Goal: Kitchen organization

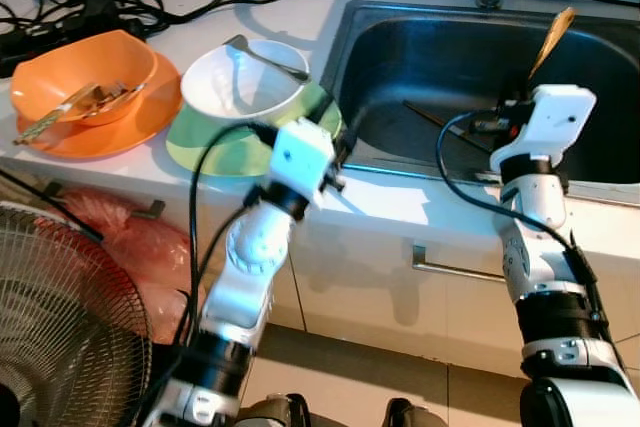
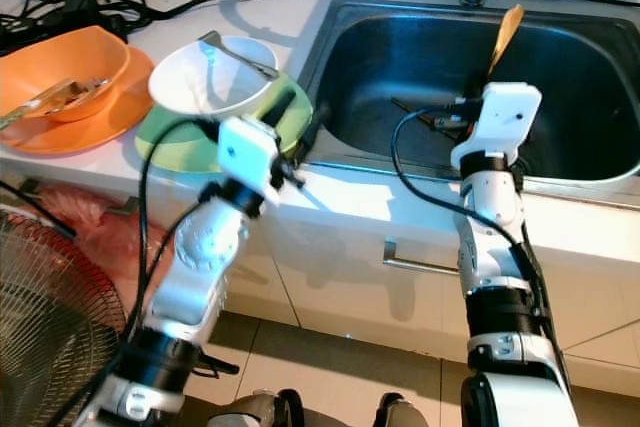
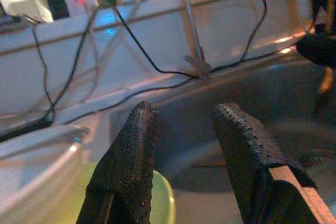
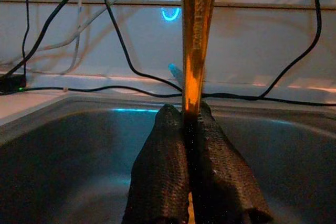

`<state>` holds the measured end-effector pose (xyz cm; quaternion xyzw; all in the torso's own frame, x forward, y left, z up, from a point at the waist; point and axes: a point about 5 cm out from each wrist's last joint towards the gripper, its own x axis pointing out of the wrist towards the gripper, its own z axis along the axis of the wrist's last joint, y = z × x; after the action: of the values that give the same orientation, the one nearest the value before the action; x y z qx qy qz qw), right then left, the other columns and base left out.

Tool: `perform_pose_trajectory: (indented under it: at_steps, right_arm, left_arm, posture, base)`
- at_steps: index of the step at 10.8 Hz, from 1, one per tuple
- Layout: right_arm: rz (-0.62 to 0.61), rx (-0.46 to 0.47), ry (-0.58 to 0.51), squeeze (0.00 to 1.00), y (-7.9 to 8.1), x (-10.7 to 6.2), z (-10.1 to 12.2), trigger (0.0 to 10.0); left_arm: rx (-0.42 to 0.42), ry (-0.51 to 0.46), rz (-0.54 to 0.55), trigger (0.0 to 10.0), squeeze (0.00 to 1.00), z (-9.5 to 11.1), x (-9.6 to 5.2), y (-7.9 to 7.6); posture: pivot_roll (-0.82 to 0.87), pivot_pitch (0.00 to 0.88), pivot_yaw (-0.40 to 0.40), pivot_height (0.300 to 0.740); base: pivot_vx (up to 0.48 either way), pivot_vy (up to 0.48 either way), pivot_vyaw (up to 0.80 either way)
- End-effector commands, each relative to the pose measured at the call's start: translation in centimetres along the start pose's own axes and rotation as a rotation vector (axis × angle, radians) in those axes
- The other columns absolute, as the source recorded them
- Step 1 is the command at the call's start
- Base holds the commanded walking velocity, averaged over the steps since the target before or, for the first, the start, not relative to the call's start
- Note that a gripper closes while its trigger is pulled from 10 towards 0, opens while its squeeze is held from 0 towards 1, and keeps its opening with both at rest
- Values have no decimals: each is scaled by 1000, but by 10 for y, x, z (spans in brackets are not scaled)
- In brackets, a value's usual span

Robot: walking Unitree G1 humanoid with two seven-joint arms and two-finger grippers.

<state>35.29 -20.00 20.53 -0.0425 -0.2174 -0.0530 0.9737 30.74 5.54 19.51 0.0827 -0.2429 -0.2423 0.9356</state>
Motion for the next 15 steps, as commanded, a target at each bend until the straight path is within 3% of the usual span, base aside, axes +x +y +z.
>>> perform_pose_trajectory:
  at_steps: [1,8,15]
  right_arm:
    - [-4,1,-15,0,-1,2,2,10000]
    - [-12,-23,-1,0,-9,7,-3,10000]
    - [38,-3,24,0,-6,10,-9,10000]
  left_arm:
    - [-11,21,-30,10000,0,-3,-3,-4]
    - [-68,93,-131,10000,0,-15,-21,-2]
    - [-143,127,-313,10000,0,-15,-23,-4]
  posture:
    - [44,148,74,740]
    - [47,150,66,740]
    - [50,161,57,740]
  base:
    - [0,0,0]
    - [0,0,0]
    - [0,0,0]
